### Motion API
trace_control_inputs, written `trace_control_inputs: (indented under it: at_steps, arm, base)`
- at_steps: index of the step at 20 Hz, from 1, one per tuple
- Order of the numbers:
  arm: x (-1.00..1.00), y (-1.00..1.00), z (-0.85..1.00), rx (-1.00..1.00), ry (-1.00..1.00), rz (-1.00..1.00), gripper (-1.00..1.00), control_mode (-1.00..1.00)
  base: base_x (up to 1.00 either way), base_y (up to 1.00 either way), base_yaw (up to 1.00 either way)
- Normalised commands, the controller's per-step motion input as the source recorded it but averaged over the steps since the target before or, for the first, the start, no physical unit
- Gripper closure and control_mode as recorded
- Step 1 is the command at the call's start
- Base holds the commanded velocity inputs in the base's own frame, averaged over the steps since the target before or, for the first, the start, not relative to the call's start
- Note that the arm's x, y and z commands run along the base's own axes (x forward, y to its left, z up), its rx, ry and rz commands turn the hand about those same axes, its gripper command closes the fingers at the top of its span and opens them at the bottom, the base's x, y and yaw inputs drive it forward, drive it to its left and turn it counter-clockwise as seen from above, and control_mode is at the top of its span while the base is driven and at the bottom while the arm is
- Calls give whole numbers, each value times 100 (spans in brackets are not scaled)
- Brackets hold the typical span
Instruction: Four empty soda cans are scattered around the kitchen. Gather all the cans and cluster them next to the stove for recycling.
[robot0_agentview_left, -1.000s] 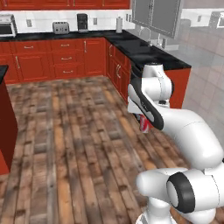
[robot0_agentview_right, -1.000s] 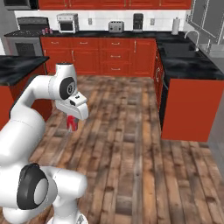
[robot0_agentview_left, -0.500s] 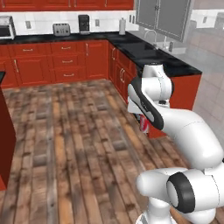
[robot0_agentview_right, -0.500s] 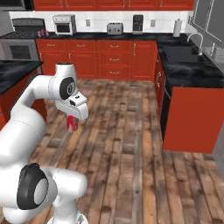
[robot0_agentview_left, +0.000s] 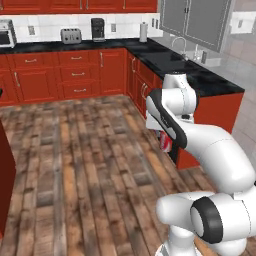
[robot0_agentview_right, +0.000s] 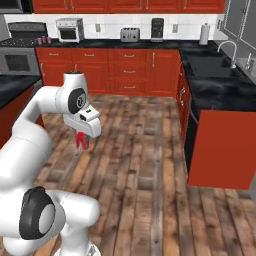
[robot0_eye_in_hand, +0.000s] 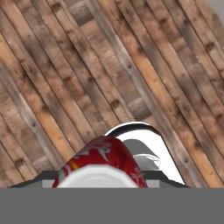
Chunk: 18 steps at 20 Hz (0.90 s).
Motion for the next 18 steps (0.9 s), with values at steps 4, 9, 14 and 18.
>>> trace_control_inputs:
  at_steps: [4,9,14,18]
  arm:
    - [0,0,0,0,0,0,100,100]
    - [0,0,0,0,0,0,100,100]
    - [0,0,0,0,0,0,100,100]
    - [0,0,0,0,0,0,100,100]
  base:
    - [68,0,0]
    - [66,0,0]
    - [67,0,0]
    - [71,0,0]
